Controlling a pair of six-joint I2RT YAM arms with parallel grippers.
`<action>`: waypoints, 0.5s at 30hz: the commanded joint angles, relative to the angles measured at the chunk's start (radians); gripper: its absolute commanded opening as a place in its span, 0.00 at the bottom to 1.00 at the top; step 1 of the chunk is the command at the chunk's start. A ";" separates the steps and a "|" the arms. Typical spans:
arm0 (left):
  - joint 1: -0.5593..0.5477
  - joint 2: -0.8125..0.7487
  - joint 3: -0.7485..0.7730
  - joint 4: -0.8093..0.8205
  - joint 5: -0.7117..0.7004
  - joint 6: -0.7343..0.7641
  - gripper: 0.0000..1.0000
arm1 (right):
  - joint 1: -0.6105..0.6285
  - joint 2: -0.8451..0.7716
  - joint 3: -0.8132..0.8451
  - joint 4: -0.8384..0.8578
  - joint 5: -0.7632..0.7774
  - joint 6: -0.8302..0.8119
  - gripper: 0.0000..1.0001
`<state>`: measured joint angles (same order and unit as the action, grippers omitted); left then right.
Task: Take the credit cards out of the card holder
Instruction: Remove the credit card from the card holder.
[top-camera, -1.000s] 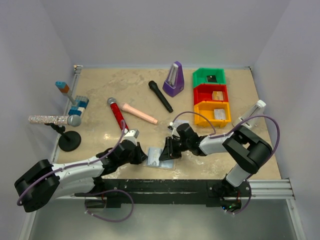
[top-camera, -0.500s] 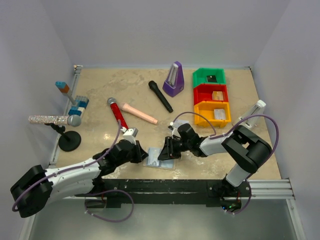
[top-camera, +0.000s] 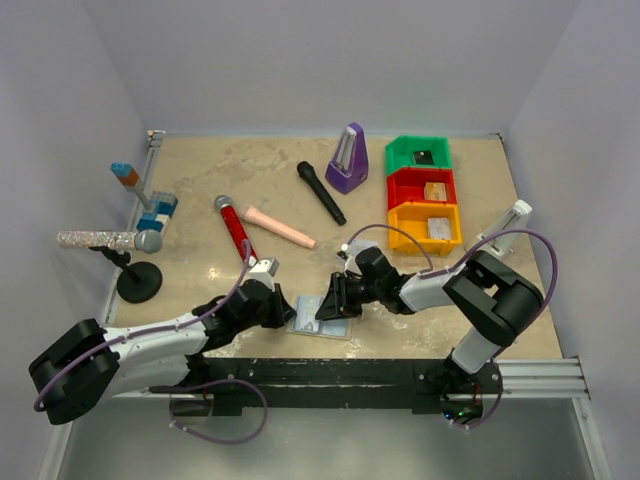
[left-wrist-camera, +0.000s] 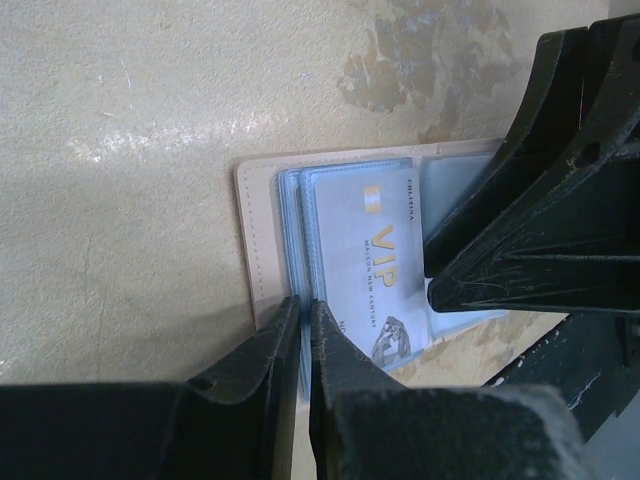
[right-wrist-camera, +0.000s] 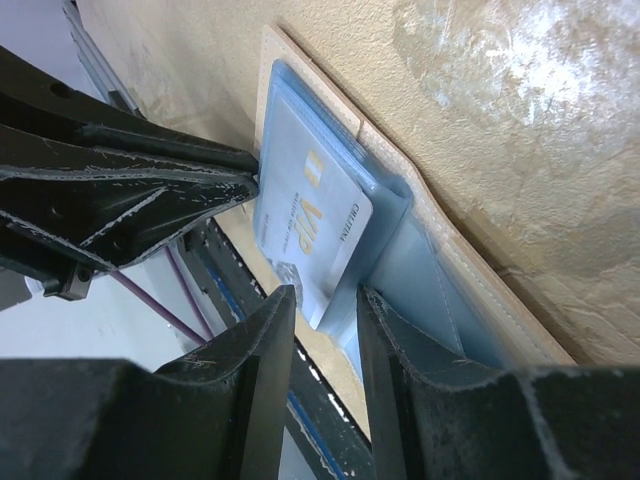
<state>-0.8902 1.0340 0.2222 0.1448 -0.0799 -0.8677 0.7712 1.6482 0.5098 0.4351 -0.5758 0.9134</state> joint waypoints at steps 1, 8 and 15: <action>0.002 -0.003 -0.018 0.061 0.015 0.003 0.13 | -0.007 0.013 -0.005 0.045 0.030 0.033 0.37; -0.001 -0.012 -0.044 0.068 0.015 -0.008 0.11 | -0.007 0.019 -0.027 0.100 0.033 0.100 0.37; -0.004 -0.025 -0.063 0.068 0.011 -0.017 0.10 | -0.010 0.010 -0.036 0.145 0.027 0.146 0.36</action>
<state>-0.8906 1.0225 0.1806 0.1932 -0.0746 -0.8757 0.7654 1.6505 0.4828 0.5072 -0.5663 1.0199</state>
